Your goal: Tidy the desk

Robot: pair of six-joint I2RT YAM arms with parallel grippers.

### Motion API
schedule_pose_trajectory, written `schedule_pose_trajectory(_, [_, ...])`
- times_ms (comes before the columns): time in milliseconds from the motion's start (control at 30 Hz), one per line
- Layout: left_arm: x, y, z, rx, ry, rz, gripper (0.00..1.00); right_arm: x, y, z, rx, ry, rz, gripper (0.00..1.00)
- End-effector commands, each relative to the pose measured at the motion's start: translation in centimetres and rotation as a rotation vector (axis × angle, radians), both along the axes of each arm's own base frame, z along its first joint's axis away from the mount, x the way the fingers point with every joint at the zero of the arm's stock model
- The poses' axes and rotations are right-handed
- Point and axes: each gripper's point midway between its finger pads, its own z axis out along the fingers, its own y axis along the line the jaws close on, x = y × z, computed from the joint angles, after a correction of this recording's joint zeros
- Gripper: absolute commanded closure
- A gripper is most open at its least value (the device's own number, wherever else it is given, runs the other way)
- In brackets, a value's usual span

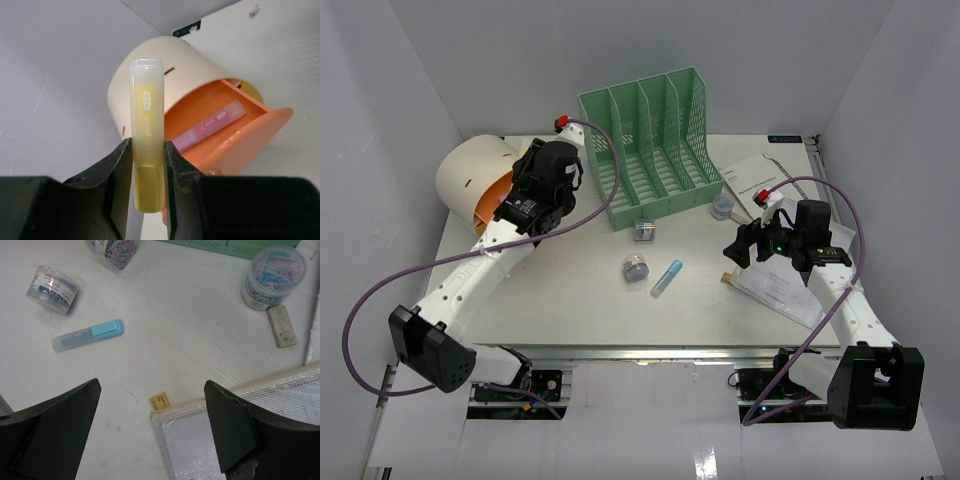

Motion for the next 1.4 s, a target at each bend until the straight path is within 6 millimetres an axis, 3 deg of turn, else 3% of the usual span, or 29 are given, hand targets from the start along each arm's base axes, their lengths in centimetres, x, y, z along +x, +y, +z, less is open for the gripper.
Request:
schedule_pose_trajectory(0, [-0.1, 4.4, 2.0, 0.05, -0.043, 0.07, 0.95, 0.6, 0.1, 1.0, 0.016, -0.031, 0.005, 0.09])
schedule_pose_trajectory(100, [-0.1, 6.0, 0.7, 0.048, -0.015, 0.068, 0.89, 0.6, 0.1, 1.0, 0.015, -0.029, 0.003, 0.09])
schedule_pose_trajectory(267, [-0.5, 6.2, -1.5, 0.051, 0.002, 0.045, 0.69, 0.6, 0.1, 0.9, 0.016, -0.026, 0.005, 0.09])
schedule_pose_trajectory(367, [-0.3, 5.8, -2.4, 0.022, 0.013, 0.028, 0.65, 0.5, 0.1, 0.8, 0.017, -0.024, 0.004, 0.09])
schedule_pose_trajectory(467, [0.0, 5.5, -2.4, 0.003, 0.015, 0.018, 0.56, 0.5, 0.1, 0.8, 0.017, -0.024, 0.002, 0.09])
schedule_pose_trajectory(500, [0.1, 5.4, -2.3, -0.002, 0.015, 0.014, 0.49, 0.5, 0.1, 0.8, 0.017, -0.024, 0.004, 0.09])
schedule_pose_trajectory(533, [0.1, 5.3, -2.2, -0.015, 0.012, 0.013, 0.33, 0.5, 0.1, 0.8, 0.017, -0.025, 0.004, 0.09])
schedule_pose_trajectory(567, [0.2, 5.2, -2.2, -0.022, 0.012, 0.014, 0.23, 0.5, 0.1, 0.8, 0.017, -0.024, 0.004, 0.09])
schedule_pose_trajectory(667, [0.5, 5.0, -2.1, -0.042, 0.004, 0.014, 0.06, 0.5, 0.1, 0.8, 0.017, -0.022, 0.004, 0.09])
schedule_pose_trajectory(800, [0.6, 4.7, -1.3, -0.078, -0.019, 0.009, 0.02, 0.2, 0.4, 0.9, 0.009, -0.044, 0.048, 0.07])
schedule_pose_trajectory(867, [0.6, 4.3, 0.2, -0.136, -0.059, -0.001, 0.02, -1.2, 1.5, 1.3, 0.028, -0.073, 0.173, 0.05])
schedule_pose_trajectory(967, [0.3, 2.6, 2.7, -0.276, -0.12, -0.075, 0.02, -4.8, 4.1, 1.1, 0.067, -0.114, 0.441, 0.03])
schedule_pose_trajectory(1000, [0.0, 1.3, 3.7, -0.364, -0.136, -0.139, 0.02, -7.7, 5.7, 0.9, 0.105, -0.07, 0.564, 0.02])
schedule_pose_trajectory(1067, [-1.3, -2.1, 4.7, -0.501, -0.108, -0.322, 0.02, -11.3, 7.6, -0.2, 0.027, -0.156, 0.824, 0.09])
schedule_pose_trajectory(1133, [-3.3, -5.3, 5.4, -0.623, -0.08, -0.504, 0.02, -13.4, 8.6, -1.6, -0.064, -0.306, 1.04, 0.1])
schedule_pose_trajectory(1233, [-7.9, -10.3, 5.8, -0.831, -0.014, -0.782, 0.02, -12.3, 9.9, -4.2, -0.303, -0.475, 1.18, 0.1])
schedule_pose_trajectory(1367, [-13.4, -12.8, 2.4, -1.083, 0.122, -0.874, 0.02, -10.6, 12.4, -6.5, -0.468, -0.551, 1.295, 0.1])
